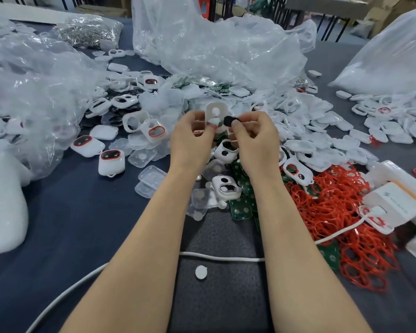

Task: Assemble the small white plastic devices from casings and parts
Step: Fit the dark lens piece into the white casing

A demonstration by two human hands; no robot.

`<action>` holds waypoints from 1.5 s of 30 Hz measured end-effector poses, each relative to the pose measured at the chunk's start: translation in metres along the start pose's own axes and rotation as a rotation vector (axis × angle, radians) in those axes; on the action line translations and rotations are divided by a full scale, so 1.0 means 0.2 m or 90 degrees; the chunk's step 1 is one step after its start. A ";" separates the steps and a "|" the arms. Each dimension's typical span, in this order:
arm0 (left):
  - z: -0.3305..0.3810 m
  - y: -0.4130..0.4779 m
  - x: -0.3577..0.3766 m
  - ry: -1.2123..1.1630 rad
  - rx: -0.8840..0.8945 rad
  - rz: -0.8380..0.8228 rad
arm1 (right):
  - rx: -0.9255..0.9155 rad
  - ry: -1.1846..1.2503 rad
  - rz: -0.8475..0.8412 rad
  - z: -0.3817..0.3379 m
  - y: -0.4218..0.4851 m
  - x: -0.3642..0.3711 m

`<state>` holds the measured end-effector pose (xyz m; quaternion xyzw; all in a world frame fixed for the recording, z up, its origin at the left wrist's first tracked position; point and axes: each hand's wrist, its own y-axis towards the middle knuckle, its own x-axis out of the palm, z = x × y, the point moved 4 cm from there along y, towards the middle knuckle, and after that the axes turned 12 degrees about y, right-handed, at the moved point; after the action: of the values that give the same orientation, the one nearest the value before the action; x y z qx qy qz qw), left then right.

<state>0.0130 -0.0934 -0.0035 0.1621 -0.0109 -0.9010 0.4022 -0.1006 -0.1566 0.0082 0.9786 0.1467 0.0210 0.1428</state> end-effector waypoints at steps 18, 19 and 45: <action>0.01 0.00 0.00 0.057 0.034 0.000 | -0.040 -0.013 -0.009 -0.01 0.01 0.01; 0.01 0.00 0.00 0.058 0.038 0.001 | -0.046 -0.018 -0.012 -0.01 0.01 0.01; 0.06 -0.06 0.03 -0.072 0.036 -0.114 | 0.030 0.092 -0.033 0.01 0.02 -0.01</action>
<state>-0.0024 -0.0912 0.0053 0.1230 -0.0445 -0.9402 0.3144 -0.1008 -0.1610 0.0083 0.9735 0.1825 0.0847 0.1089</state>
